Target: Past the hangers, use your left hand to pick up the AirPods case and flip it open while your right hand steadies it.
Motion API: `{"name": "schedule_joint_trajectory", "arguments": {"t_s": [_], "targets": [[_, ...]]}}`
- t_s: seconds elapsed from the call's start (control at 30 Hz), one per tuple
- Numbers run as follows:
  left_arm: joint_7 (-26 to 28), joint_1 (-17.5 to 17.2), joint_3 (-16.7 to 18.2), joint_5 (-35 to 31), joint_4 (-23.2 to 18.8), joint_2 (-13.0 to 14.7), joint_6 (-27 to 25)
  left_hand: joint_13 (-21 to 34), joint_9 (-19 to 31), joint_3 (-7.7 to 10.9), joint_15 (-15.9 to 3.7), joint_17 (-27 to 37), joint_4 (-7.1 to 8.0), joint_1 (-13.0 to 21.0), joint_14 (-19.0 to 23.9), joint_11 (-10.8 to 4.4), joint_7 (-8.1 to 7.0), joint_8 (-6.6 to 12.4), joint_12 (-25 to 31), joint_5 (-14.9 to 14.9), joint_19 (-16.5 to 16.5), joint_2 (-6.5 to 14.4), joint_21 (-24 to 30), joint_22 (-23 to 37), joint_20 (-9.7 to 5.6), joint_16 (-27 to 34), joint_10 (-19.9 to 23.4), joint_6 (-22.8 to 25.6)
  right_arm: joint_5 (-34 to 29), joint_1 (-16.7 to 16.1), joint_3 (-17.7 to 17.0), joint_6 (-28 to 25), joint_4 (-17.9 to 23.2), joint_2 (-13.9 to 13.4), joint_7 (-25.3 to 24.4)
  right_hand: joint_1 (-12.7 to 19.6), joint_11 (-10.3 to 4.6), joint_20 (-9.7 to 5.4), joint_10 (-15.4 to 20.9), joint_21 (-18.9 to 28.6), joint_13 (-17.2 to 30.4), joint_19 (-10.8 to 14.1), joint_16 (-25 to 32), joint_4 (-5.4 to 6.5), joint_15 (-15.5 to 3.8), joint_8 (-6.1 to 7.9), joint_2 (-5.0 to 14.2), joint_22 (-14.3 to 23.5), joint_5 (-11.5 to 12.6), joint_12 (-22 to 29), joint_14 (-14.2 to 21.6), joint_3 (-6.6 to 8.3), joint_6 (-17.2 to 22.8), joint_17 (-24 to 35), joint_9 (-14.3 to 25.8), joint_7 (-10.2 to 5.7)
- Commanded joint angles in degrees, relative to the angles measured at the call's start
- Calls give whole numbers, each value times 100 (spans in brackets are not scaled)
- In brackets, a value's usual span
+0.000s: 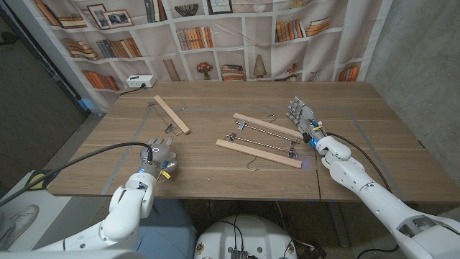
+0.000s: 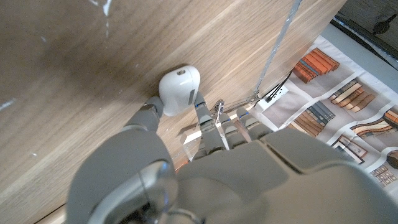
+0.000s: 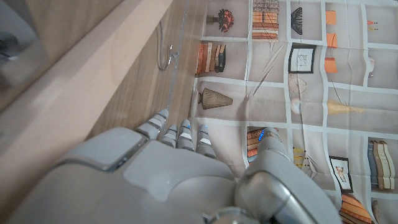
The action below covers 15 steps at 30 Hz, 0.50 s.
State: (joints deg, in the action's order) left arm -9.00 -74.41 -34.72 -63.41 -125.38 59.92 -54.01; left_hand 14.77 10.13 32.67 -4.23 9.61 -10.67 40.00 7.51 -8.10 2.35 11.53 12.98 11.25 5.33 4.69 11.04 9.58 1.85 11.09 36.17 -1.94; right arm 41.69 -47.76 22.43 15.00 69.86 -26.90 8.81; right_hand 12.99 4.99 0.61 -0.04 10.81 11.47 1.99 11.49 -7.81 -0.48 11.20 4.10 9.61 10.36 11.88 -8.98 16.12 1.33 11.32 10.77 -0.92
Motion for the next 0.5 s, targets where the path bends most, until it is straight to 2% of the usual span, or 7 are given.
{"name": "schedule_joint_trajectory", "arguments": {"t_s": [0.03, 0.2, 0.3, 0.4, 0.5], "targets": [[99, 71, -115, -173, 113, -111, 70, 8, 19, 132, -82, 22, -29, 275, 170, -138, -11, 24, 81, 2, 74, -25, 11, 16, 9, 52, 221, 77, 80, 7, -51, 41, -96, 36, 67, 2, -20, 11, 3, -7, 3, -8, 6, 28, -15, 17, 58, 7, -16, 10, -30, 3, 21, 15, 27, -44], [380, 8, -67, -128, 142, -156, 162, 70, 24, 246, -141, 31, -24, 656, 452, -313, -74, 27, 207, -18, 147, -105, 11, 15, 38, 83, 520, 168, 96, 0, -69, 47, -103, 32, 75, -1, -32, 10, -1, -6, 3, -8, 7, 31, -19, 18, 63, 7, -16, 8, -29, 2, 24, 16, 27, -44], [636, -76, 32, 40, 140, -197, 223, 129, 26, 301, -239, 38, -25, 872, 618, -356, -49, 22, 270, -16, 222, -96, 23, 17, 65, 94, 583, 206, 112, -11, -87, 55, -94, 28, 74, -5, -31, 12, 1, -6, 3, -9, 7, 34, -21, 18, 66, 7, -16, 9, -31, 1, 27, 17, 27, -46], [931, -213, 253, 469, 75, -222, 348, 170, 28, 316, -272, 42, -21, 985, 716, -393, -40, 19, 318, -17, 253, -93, 24, 17, 84, 101, 630, 226, 122, -16, -99, 56, -93, 25, 73, -9, -30, 21, 3, -6, 3, -9, 8, 37, -16, 18, 68, 7, -17, 10, -29, -1, 28, 18, 27, -47], [1084, -252, 322, 653, 52, -228, 387, 223, 30, 327, -312, 47, -23, 1133, 798, -421, -39, 9, 385, -14, 314, -96, 34, 18, 115, 96, 703, 228, 129, -18, -104, 53, -93, 24, 75, -14, -25, 24, 3, -7, 3, -11, 9, 40, -20, 21, 68, 7, -18, 10, -29, -4, 37, 19, 27, -51]]}}
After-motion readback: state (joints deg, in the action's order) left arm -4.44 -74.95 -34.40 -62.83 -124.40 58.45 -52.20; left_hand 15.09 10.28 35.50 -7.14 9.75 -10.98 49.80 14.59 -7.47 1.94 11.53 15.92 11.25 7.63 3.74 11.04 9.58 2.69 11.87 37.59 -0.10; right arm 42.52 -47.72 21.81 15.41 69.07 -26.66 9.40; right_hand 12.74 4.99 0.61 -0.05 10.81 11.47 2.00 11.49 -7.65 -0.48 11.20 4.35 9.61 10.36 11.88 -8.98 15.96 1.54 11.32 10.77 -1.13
